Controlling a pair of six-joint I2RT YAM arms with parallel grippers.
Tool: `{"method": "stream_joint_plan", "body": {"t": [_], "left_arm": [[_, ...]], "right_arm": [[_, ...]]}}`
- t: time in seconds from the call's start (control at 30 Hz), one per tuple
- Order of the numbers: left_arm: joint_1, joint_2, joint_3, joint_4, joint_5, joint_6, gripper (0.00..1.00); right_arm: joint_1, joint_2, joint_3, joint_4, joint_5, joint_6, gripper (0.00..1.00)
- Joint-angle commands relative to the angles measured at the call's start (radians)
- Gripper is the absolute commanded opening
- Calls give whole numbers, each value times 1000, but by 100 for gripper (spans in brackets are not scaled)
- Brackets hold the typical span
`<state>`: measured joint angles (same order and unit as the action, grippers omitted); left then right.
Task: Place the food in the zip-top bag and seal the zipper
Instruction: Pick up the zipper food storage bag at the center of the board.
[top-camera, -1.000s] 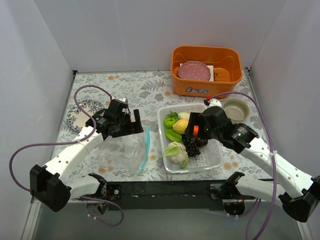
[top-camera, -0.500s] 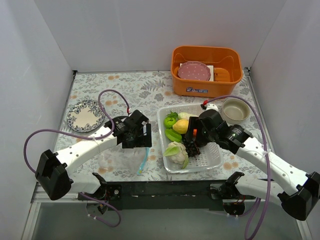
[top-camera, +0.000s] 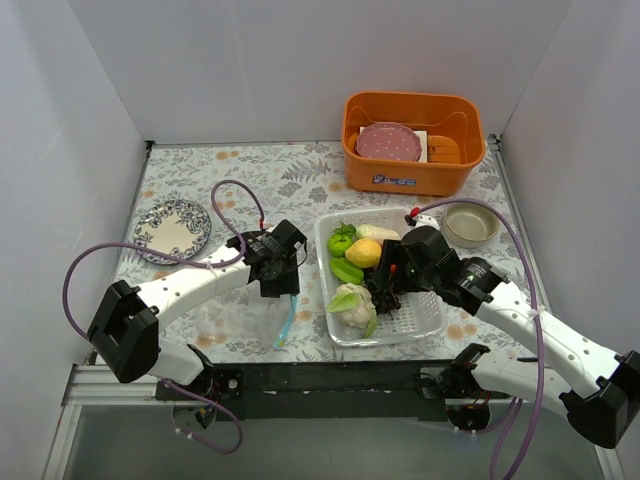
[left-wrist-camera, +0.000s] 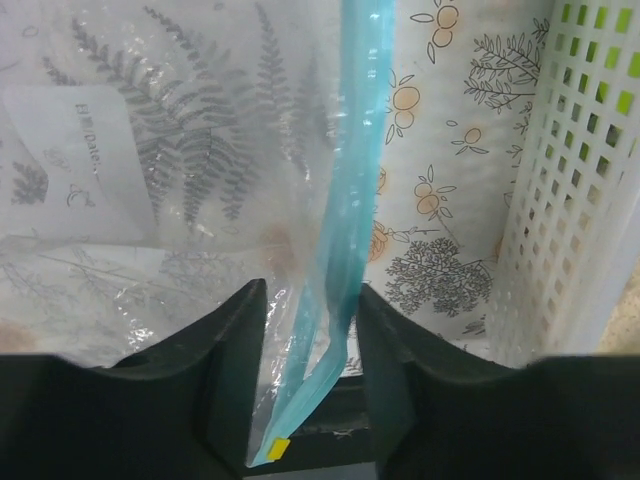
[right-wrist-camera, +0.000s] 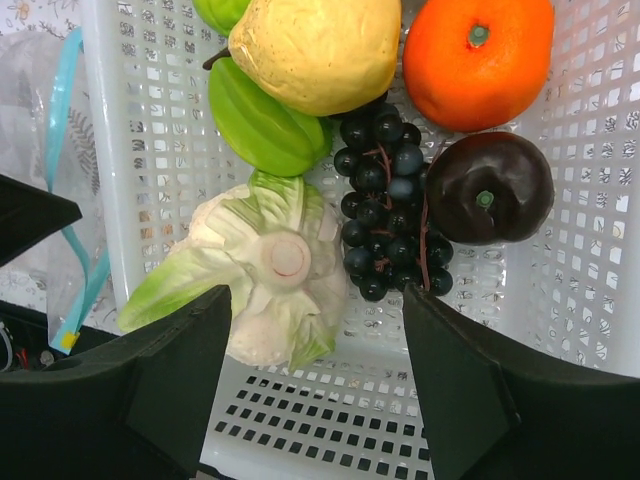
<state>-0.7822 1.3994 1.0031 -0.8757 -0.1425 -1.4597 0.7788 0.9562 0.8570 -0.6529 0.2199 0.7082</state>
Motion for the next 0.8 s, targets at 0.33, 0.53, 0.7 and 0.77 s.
{"method": "stream_joint_plan", "body": {"t": [0.33,0.53,0.7,0.77], "left_arm": [[-6,15,74,-8,0,-11,0],[-5,-40,123,-28,-12,30,0],[6,-60,138,-66,-40,44,0],[12,-59,135,-72,-42,55,0]], "right_arm": [[-3,-57,-90,108,-191,-53,84],[-1,-57,-154,229,-372,-131,92],[13,-30,-168,236,-382,-211,93],[33,-17,-145,220,-355,-258,94]]}}
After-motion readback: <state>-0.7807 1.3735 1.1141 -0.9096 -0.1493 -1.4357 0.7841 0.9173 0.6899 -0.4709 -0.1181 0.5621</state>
